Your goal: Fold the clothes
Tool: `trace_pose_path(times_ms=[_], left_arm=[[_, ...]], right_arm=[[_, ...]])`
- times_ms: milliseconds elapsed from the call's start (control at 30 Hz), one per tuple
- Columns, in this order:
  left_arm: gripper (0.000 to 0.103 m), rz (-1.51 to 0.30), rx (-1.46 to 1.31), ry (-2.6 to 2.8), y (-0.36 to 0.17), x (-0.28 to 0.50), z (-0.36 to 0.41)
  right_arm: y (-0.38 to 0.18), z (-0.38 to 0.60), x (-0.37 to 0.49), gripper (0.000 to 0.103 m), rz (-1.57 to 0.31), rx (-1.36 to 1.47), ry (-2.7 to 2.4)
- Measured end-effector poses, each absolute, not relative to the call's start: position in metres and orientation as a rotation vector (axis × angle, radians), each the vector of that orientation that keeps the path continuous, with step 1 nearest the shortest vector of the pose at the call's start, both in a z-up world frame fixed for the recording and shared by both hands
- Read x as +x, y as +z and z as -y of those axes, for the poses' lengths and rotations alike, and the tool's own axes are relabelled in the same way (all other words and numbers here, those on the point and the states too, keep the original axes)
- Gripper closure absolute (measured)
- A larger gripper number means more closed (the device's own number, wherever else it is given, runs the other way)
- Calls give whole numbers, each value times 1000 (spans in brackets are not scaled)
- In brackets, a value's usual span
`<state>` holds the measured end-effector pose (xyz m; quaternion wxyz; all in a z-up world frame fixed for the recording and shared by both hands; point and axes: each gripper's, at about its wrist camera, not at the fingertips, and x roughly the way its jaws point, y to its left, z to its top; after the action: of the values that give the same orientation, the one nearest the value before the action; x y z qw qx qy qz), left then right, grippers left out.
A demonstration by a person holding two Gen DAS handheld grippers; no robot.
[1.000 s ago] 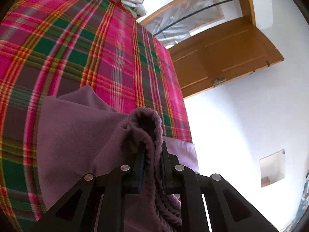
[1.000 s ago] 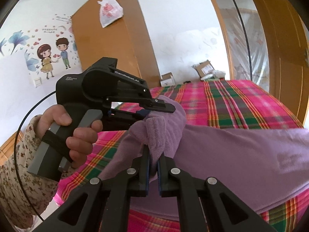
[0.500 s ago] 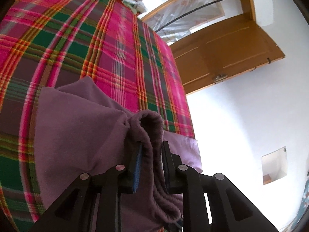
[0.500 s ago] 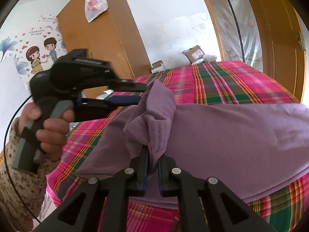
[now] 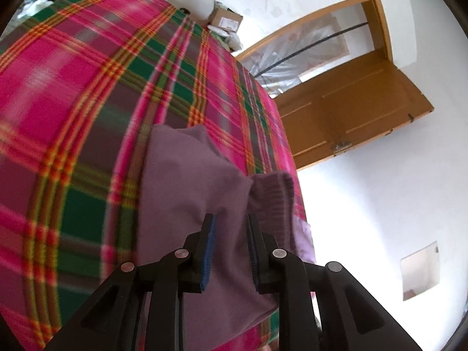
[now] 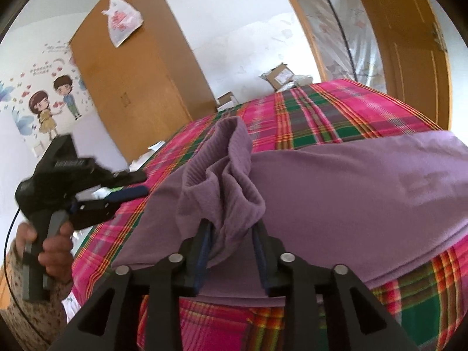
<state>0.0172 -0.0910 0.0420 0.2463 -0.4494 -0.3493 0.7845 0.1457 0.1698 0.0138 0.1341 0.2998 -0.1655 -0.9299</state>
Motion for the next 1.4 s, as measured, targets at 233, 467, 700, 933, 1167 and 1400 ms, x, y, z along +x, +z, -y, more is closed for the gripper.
trace_pose_path(times_ms=[233, 467, 700, 933, 1167, 1400], left_arm=[[81, 962, -1240, 2158, 32, 37, 103], [81, 918, -1251, 2199, 27, 55, 108], [81, 933, -1264, 2172, 19, 71, 116], [74, 956, -1277, 2153, 10, 81, 119], [69, 985, -1306, 2124, 2, 81, 120], [69, 987, -1316, 2109, 0, 79, 119]], right_arm=[[12, -180, 151, 71, 531, 906, -2712], [16, -190, 162, 67, 558, 901, -2796], [27, -150, 193, 67, 298, 754, -2659], [0, -90, 166, 67, 139, 917, -2361], [-2, -68, 149, 65, 92, 909, -2316], [9, -45, 154, 61, -65, 811, -2347]])
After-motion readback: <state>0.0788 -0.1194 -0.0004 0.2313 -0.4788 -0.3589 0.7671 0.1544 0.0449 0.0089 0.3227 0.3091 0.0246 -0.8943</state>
